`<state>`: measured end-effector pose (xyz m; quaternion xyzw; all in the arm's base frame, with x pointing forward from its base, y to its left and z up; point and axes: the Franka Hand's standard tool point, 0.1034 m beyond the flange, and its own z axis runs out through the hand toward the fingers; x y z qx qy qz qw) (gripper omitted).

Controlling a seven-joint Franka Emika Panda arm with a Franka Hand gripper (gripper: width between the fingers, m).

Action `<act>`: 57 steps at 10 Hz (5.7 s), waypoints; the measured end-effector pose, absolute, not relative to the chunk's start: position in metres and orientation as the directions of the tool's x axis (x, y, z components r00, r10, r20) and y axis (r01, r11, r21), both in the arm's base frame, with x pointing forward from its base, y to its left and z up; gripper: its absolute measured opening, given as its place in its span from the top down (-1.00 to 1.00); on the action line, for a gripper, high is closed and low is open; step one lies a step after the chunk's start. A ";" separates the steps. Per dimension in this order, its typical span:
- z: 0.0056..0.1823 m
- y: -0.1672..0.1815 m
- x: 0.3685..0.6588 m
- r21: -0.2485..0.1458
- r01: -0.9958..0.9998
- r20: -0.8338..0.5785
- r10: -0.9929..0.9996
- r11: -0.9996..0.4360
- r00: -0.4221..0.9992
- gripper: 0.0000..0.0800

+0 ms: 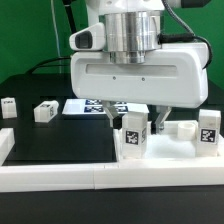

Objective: Assemble square table

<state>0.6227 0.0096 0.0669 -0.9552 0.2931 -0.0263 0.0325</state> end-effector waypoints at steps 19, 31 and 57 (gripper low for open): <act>0.067 0.006 0.624 -0.003 -0.908 -0.141 -0.900 0.418 -0.414 0.25; 0.102 0.048 0.608 0.022 -0.931 -0.180 -0.915 0.365 -0.362 -0.62; 0.081 0.062 0.539 0.050 -0.999 -0.161 -0.987 -0.018 0.010 -0.62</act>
Offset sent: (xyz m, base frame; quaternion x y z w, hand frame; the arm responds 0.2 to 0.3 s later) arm 0.0000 0.0000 0.0000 0.0000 0.0000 0.1938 0.9810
